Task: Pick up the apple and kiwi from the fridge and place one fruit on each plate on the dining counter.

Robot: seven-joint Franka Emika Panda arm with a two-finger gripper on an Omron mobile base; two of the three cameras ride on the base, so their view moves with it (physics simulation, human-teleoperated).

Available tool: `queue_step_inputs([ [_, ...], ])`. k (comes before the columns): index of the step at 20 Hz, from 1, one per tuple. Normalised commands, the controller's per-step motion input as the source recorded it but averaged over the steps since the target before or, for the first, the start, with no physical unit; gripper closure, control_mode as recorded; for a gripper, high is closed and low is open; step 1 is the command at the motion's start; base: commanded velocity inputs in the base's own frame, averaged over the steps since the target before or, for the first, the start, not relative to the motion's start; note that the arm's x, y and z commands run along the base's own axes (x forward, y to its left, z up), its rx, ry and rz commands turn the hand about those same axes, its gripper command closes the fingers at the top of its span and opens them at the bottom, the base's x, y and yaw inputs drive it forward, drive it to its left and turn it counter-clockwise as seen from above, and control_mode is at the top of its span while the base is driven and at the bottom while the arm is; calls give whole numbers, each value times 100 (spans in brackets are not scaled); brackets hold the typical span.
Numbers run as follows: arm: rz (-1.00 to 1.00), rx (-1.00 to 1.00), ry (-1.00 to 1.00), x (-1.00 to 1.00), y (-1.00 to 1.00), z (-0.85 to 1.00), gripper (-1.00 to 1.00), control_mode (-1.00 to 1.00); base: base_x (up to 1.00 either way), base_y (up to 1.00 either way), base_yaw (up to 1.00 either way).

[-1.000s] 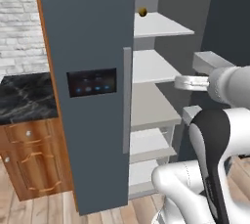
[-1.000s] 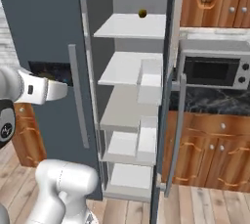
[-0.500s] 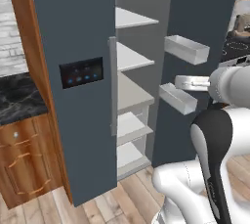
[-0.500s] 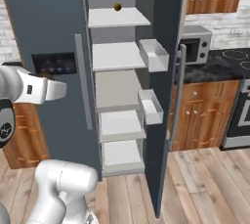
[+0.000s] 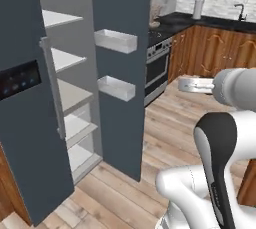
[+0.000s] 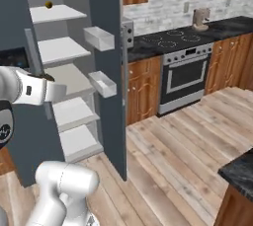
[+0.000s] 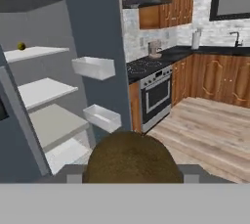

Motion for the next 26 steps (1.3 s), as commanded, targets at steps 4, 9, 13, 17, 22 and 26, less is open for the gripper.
queue_step_inputs([
  [4, 0, 0, 0, 0, 0, 0, 100, 100, -56, -46, -59],
  [9, 0, 0, 0, 0, 0, 0, 100, 100, -31, -95, -48],
  [13, 0, 0, 0, 0, 0, 0, 100, 100, -20, -100, -49],
  [17, 0, 0, 0, 0, 0, 0, 100, 100, 5, -80, -56],
  [22, 0, 0, 0, 0, 0, 0, 100, 100, 44, -28, -57],
  [26, 0, 0, 0, 0, 0, 0, 100, 100, 83, 22, -28],
])
